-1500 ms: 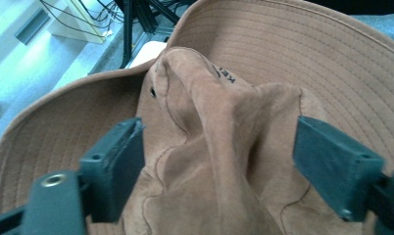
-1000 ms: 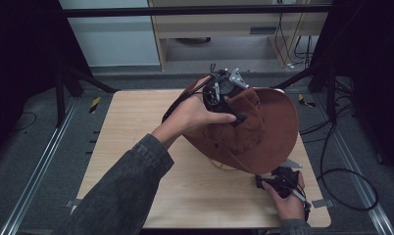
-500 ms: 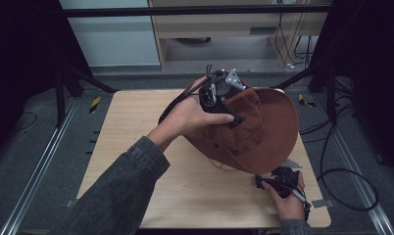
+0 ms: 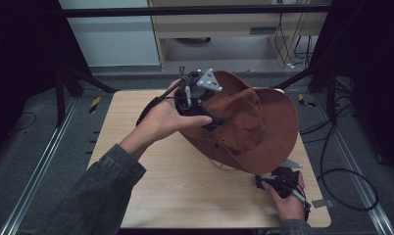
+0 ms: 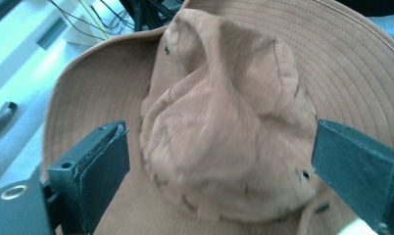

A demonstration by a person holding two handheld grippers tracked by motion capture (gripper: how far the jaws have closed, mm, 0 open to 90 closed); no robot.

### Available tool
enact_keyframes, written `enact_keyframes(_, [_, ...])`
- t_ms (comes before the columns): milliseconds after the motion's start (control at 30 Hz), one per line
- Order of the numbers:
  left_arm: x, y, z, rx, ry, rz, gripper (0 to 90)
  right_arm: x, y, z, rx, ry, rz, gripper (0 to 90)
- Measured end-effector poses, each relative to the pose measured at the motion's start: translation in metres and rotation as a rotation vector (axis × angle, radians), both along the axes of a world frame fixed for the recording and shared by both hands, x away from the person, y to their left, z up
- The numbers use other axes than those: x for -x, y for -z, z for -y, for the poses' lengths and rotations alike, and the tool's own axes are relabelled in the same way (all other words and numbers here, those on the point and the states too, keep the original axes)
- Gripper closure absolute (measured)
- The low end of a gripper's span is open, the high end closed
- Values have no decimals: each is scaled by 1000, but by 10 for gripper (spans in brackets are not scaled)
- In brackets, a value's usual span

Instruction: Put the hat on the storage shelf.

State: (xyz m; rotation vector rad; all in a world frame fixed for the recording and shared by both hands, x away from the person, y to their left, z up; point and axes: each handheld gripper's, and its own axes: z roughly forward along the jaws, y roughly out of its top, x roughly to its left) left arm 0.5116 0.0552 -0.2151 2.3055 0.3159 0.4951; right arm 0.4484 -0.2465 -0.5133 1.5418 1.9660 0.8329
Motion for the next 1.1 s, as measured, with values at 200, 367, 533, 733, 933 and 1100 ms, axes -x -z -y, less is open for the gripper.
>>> enact_keyframes(200, [10,-6,-35,23,-36,17,67,0,0,0,2,0,0,4])
enact_keyframes(367, [16,-4,-69,53,-87,24,67,0,0,0,3,0,1,4])
enact_keyframes(533, [21,8,-103,89,-127,16,67,1,0,0,-1,2,-3,4])
enact_keyframes(733, [28,38,-137,118,-169,-13,67,0,0,0,2,-3,5,4])
enact_keyframes(933, [31,79,-165,133,-237,-42,74,1,0,0,3,-3,5,4])
enact_keyframes(1100, [32,125,-188,108,-295,-86,72,0,0,0,3,-3,5,5])
